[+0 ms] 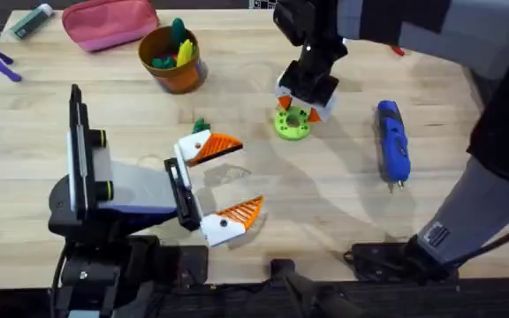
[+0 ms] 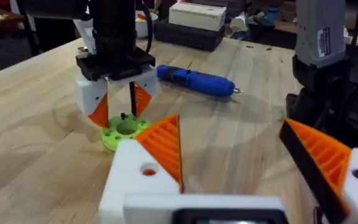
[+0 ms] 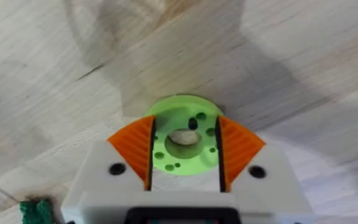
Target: Pick up the gripper from the table and insert it into the empty holder that is missing its gripper. Then pick up a screw, insert it into the mounting hole, and use the screwdriver to tighten it. Finally, clean up the table by picking up the vegetable and placing it into the bucket.
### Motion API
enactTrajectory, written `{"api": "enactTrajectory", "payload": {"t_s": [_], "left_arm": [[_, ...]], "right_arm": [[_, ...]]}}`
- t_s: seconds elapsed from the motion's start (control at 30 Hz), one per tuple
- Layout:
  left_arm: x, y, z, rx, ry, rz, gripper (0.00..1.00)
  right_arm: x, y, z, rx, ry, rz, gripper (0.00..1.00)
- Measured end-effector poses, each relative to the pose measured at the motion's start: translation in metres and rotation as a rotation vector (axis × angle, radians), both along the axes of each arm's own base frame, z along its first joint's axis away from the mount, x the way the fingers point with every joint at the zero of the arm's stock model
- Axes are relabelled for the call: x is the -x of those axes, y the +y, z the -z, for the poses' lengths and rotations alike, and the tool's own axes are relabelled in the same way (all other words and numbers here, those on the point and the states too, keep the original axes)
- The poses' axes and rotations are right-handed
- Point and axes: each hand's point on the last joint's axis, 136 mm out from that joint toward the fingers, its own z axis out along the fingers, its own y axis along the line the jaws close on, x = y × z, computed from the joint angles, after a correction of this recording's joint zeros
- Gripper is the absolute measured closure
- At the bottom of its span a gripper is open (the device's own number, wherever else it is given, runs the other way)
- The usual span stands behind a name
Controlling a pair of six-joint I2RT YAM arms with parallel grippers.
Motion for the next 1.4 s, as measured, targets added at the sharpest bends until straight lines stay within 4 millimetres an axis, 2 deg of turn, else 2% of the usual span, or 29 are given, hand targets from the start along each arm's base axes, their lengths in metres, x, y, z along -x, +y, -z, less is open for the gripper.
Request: {"api": "enactTrajectory", "payload": {"t_s": [0.2, 0.43, 0.73, 0.87, 1.4], "left_arm": [[0.0000, 0.0000, 0.0000, 0.000, 0.000, 0.000, 0.015], [0.0000, 0.0000, 0.0000, 0.000, 0.000, 0.000, 0.015], [0.0000, 0.0000, 0.0000, 0.000, 0.000, 0.000, 0.015], [0.0000, 0.0000, -0.0002, 0.000, -0.001, 0.000, 0.016], [0.0000, 0.0000, 0.0000, 0.000, 0.000, 0.000, 0.015]], "right_arm": [[-0.0017, -0.0011, -0.0003, 0.007, -0.010, 0.003, 0.519], [-0.0022, -0.0030, -0.0004, 0.017, -0.014, 0.004, 0.691], [-0.0034, -0.0057, -0.0005, 0.032, -0.022, 0.004, 0.853], [-0.0025, -0.0075, -0.0003, 0.041, -0.018, 0.003, 0.985], [-0.0023, -0.0081, -0.0009, 0.046, -0.023, 0.001, 0.994]]}}
